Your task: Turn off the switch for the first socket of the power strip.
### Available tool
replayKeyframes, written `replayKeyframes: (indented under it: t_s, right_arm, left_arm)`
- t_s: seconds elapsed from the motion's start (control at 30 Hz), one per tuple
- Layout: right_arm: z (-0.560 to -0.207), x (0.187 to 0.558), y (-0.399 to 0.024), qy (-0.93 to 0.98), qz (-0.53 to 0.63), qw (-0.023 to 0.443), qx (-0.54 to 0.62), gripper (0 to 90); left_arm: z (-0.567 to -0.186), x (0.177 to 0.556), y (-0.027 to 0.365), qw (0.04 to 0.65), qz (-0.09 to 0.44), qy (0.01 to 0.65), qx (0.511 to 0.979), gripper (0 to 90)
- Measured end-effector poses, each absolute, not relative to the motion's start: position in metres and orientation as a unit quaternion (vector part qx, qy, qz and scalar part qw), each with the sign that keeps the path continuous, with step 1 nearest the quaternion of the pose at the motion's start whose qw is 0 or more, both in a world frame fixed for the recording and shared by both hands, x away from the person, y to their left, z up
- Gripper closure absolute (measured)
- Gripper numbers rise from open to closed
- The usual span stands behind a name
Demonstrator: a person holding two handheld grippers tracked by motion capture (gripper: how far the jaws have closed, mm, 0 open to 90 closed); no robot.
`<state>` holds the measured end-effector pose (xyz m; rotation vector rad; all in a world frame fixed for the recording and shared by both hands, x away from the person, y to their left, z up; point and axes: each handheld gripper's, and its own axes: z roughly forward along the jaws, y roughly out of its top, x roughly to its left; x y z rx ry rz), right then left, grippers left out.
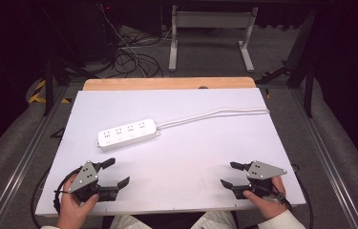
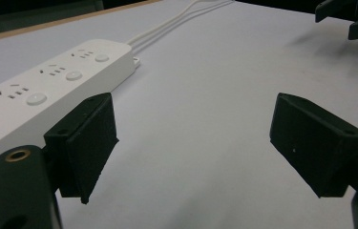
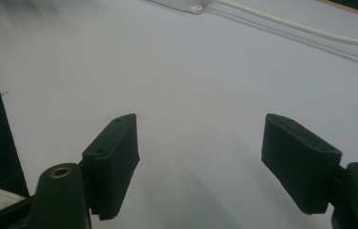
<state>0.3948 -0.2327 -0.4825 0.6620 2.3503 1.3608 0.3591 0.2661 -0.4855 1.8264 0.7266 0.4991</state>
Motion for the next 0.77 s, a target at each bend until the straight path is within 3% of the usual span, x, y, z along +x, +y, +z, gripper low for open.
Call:
replayKeyframes:
  t_s: [0.43, 0.77]
  right_arm:
    - [-0.4825, 0.395, -0.2325, 0.829, 0.479, 0.174, 0.231, 28.9]
    - [-0.4827, 0.3953, -0.2323, 0.831, 0.475, 0.175, 0.232, 29.0]
  left_arm:
    - [-0.4824, 0.3615, 0.2638, 0.532, 0.184, 0.327, 0.759, 14.5]
    - [-0.4809, 0.361, 0.2656, 0.536, 0.201, 0.312, 0.758, 12.1]
